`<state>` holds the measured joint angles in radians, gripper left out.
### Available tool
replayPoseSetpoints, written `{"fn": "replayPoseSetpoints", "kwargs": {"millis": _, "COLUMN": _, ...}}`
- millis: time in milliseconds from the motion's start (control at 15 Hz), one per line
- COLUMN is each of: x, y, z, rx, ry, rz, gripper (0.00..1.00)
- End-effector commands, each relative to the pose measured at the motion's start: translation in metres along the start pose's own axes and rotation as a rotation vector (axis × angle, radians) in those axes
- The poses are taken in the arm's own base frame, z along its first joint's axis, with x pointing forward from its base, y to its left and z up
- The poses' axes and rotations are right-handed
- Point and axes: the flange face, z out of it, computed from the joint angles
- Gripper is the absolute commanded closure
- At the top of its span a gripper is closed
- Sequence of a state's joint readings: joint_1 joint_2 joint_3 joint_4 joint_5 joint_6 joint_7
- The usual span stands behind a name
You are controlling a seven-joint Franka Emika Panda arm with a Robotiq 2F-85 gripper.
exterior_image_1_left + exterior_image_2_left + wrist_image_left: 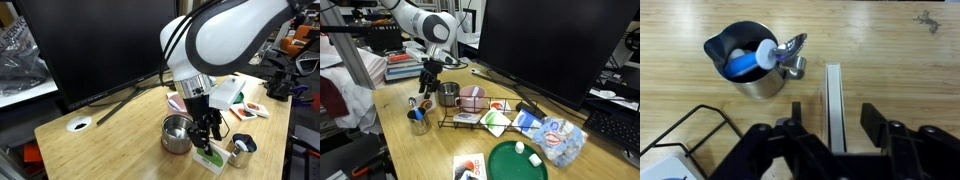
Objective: Move the book to the left
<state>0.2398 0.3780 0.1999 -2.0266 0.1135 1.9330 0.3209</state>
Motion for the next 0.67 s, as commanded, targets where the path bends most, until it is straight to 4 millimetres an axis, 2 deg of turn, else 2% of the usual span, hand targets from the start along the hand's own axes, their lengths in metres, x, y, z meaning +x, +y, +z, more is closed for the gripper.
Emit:
{"fn": "replayPoseSetpoints", "kwargs": {"millis": 0, "x": -0.002, "y": 0.001, "z": -0.006, "rx": -0.023, "ry": 0.005, "rz": -0.025, "gripper": 0.05}}
{"fn": "replayPoseSetpoints", "kwargs": {"millis": 67, "x": -0.003, "y": 0.002, "z": -0.008, "rx": -0.022, "ry": 0.008, "rz": -0.025, "gripper": 0.01}}
{"fn": "replayPoseSetpoints", "kwargs": {"millis": 267, "x": -0.012, "y": 0.009, "z": -0.021, "rx": -0.016, "ry": 0.021, "rz": -0.02, "gripper": 0.0}}
{"fn": "replayPoseSetpoints", "kwargs": {"millis": 533, "x": -0.044, "y": 0.019, "z": -0.066, "rx": 0.022, "ry": 0.081, "rz": -0.046, "gripper": 0.0}}
{"fn": "replayPoseSetpoints", "kwargs": {"millis": 600, "x": -0.026, "y": 0.011, "z": -0.056, "rx": 0.001, "ry": 0.069, "rz": -0.024, "gripper": 0.0}}
